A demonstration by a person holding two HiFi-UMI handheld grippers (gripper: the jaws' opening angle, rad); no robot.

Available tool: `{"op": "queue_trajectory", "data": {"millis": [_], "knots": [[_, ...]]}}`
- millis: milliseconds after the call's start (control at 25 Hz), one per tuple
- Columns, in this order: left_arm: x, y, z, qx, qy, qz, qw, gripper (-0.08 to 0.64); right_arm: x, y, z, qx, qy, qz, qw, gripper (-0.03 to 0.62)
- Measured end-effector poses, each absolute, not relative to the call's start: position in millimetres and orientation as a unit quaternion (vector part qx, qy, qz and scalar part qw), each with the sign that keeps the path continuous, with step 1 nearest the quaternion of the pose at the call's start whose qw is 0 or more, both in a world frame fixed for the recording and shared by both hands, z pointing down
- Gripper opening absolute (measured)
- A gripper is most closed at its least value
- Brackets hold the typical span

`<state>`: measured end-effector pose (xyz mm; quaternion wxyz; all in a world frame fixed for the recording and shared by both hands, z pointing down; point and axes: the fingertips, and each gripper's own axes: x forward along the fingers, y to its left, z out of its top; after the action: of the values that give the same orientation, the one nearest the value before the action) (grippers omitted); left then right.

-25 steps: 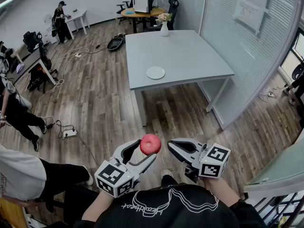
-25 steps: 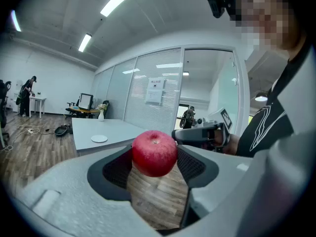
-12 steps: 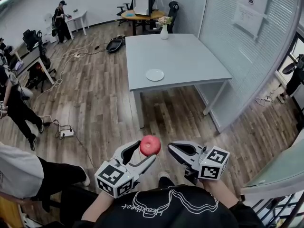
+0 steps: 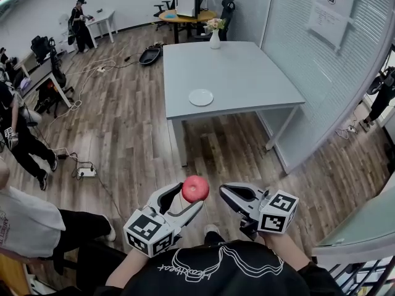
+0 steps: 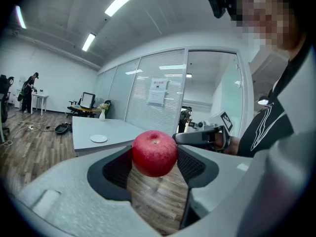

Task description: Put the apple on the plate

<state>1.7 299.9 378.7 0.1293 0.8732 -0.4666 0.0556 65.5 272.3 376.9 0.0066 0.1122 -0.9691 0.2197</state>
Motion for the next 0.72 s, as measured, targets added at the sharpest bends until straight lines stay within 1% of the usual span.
{"op": "queue_trajectory", "data": {"millis": [280,720], "knots": [[11.2,243.1,375.4,0.869,-0.473,0.061,0.133,0.285,76.3,214.1,375.4,0.11,-0.968,0.226,0.007,0.009],[40.1,147.5,364.4,0.868,-0.479,0.068,0.111,0.285,104.3,119.7,367.3,0.1,-0.971,0.216,-0.007,0.009]]}}
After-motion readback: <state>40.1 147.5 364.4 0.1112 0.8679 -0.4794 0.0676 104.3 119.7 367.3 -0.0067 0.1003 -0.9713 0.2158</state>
